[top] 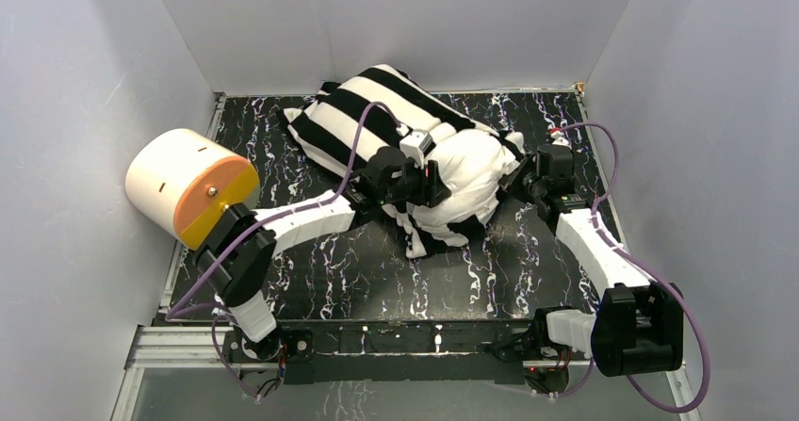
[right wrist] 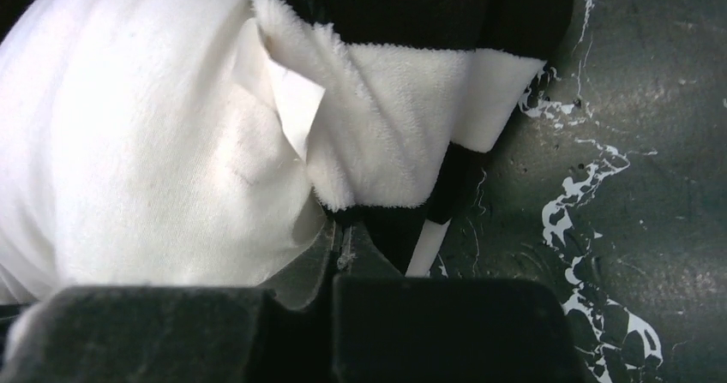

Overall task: Put the pillow into the pillowcase
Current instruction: Stuff the pillow into the pillowcase.

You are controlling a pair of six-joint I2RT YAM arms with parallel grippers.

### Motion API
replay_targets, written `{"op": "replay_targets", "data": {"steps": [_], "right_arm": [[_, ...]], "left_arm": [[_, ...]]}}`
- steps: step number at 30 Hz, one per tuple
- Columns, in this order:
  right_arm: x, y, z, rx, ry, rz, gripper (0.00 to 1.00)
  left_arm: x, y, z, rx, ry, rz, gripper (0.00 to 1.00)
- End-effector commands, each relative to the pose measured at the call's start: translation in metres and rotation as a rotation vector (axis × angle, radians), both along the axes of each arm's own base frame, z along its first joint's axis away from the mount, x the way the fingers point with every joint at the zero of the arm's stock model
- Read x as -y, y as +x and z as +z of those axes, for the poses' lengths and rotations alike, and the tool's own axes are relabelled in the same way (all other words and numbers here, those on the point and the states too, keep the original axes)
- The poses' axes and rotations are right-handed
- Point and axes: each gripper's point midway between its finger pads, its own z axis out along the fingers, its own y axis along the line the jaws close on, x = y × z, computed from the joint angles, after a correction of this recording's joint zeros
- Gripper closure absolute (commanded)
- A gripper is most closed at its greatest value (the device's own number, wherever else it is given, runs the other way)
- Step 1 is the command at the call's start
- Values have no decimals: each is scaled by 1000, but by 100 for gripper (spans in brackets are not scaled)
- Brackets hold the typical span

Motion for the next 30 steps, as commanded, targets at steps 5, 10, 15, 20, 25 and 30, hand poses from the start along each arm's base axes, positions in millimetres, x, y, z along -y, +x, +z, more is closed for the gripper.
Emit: {"op": "replay_targets", "data": {"steps": [5,10,15,20,25,30], "right_arm": [[-2,10,23,147,-25,56,100],[-6,8,30,172,-25,87,100],[-7,3,55,200,-27,126,100],[-12,-11,142,372,8,202,100],[-29,-25,198,510,84,286,100],[-47,-22,205,563,183,363,100]], "left_arm": [[17,0,81,45,-30,-33,52],[60,16,69,103,-61,-112,52],[63,51,-51,32,149,-40,55],[3,56,-188,-132,408,105,60],[-46,47,-245,-227,520,179,62],[-67,35,-263,-253,560,190,62]]}}
